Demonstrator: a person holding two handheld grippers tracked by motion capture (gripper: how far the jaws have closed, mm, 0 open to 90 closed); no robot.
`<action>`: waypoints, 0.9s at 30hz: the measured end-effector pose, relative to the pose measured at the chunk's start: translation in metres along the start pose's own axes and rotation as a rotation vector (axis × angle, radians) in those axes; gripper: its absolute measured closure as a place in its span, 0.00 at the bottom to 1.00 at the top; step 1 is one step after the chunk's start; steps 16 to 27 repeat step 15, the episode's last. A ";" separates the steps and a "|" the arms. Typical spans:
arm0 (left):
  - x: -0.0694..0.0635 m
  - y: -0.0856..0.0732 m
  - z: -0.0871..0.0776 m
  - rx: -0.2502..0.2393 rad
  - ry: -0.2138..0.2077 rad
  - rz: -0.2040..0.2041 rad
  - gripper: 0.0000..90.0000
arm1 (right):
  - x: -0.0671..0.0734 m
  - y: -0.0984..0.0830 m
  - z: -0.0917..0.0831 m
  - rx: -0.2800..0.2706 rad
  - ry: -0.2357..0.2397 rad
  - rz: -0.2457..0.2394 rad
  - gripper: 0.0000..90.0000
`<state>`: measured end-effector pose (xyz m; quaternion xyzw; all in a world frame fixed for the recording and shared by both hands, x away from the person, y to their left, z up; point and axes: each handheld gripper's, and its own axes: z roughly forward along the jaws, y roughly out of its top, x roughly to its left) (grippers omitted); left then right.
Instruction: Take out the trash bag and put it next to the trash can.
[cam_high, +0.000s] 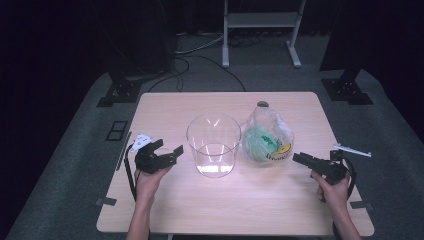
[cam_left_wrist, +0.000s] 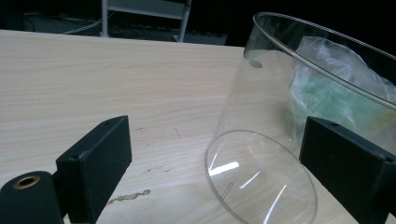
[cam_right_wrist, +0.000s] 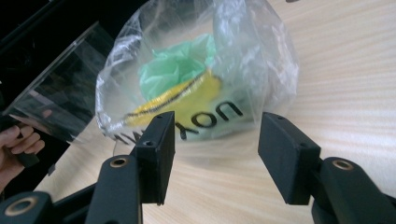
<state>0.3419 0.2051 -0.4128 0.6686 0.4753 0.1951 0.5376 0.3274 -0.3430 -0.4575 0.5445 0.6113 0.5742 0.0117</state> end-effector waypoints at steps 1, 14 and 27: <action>0.000 0.000 0.000 0.000 0.000 0.001 0.09 | 0.000 -0.002 0.000 0.000 0.000 0.003 0.51; 0.000 0.001 -0.002 -0.004 0.000 0.001 0.09 | -0.002 -0.020 -0.015 -0.016 -0.017 0.001 0.48; 0.000 0.001 -0.002 -0.004 0.001 0.002 0.09 | -0.003 -0.021 -0.016 -0.021 -0.016 0.000 0.48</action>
